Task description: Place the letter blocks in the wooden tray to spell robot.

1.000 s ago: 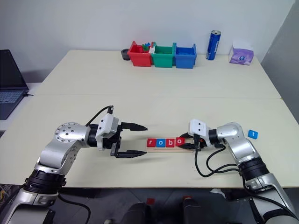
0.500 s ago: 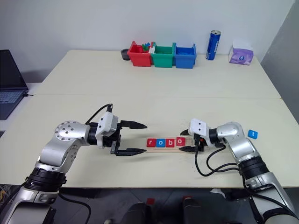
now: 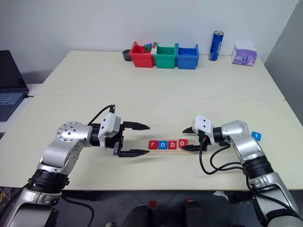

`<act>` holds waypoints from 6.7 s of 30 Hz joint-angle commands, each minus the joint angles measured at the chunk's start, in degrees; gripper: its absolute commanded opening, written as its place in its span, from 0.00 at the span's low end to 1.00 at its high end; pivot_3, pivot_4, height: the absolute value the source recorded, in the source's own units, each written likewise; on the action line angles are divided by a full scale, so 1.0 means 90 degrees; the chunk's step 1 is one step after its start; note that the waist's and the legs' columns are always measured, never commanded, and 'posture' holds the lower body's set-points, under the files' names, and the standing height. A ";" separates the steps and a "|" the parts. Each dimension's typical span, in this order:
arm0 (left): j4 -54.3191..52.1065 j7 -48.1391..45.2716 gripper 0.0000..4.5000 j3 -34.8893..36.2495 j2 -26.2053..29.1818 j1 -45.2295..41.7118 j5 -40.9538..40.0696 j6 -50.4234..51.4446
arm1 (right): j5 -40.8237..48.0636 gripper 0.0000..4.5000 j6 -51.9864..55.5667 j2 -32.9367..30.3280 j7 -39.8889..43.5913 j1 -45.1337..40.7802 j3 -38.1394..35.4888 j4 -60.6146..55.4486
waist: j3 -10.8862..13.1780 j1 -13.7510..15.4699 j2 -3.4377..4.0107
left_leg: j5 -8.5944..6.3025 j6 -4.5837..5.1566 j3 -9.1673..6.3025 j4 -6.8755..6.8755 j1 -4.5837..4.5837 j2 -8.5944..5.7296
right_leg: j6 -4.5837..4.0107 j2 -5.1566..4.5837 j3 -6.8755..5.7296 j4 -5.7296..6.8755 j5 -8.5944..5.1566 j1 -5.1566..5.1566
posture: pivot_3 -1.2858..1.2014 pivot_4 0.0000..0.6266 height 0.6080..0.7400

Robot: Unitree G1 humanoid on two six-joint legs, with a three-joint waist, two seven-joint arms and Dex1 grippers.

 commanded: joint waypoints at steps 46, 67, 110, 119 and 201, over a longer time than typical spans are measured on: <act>0.0049 0.0074 1.00 0.0087 -0.0032 -0.0156 0.0070 -0.0215 | -0.0540 0.00 -0.0931 0.0175 -0.0403 -0.0086 0.0097 0.0482 | 0.0000 -0.0003 0.0000 | 0.0000 0.0000 0.0002 0.0000 0.0001 0.0000 | -0.0001 0.0000 0.0001 0.0001 0.0000 0.0000 | 0.52 0.24 1.00; 0.0131 0.0120 1.00 0.0054 -0.0065 -0.0250 0.0072 -0.0232 | -0.0527 0.00 -0.1088 0.0302 -0.0493 -0.0258 0.0102 0.0535 | 0.0000 -0.0003 0.0000 | 0.0000 0.0000 0.0002 0.0000 0.0000 0.0000 | -0.0001 0.0000 0.0002 0.0001 0.0000 0.0000 | 0.52 0.24 1.00; -0.0185 0.0351 1.00 -0.0016 -0.0382 -0.0192 0.0060 -0.0118 | 0.0221 0.00 0.1129 -0.0118 -0.0879 0.0127 -0.0692 -0.1386 | 0.0001 0.0023 0.0001 | 0.0000 0.0000 -0.0007 0.0000 -0.0004 0.0003 | -0.0001 -0.0005 0.0000 0.0001 0.0000 -0.0002 | 0.52 0.24 1.00; -0.0267 0.1131 1.00 -0.0429 -0.1311 -0.0432 0.0371 -0.0010 | 0.0051 0.57 0.3597 -0.0328 -0.3538 0.1982 -0.2578 -0.3674 | 0.0000 0.0127 0.0002 | 0.0000 -0.0001 -0.0008 0.0003 -0.0017 -0.0009 | 0.0002 -0.0016 0.0007 0.0001 0.0000 -0.0002 | 0.52 0.24 1.00; -0.0496 0.0703 1.00 -0.0525 -0.0910 -0.0090 0.0224 -0.0036 | 0.0699 0.32 0.8673 0.3140 -0.8107 0.2144 -0.3289 -0.6198 | -0.0017 -0.0053 0.0031 | 0.0000 0.0000 -0.0007 -0.0017 -0.0002 0.0010 | 0.0018 0.0021 0.0021 -0.0003 -0.0015 -0.0005 | 0.52 0.24 1.00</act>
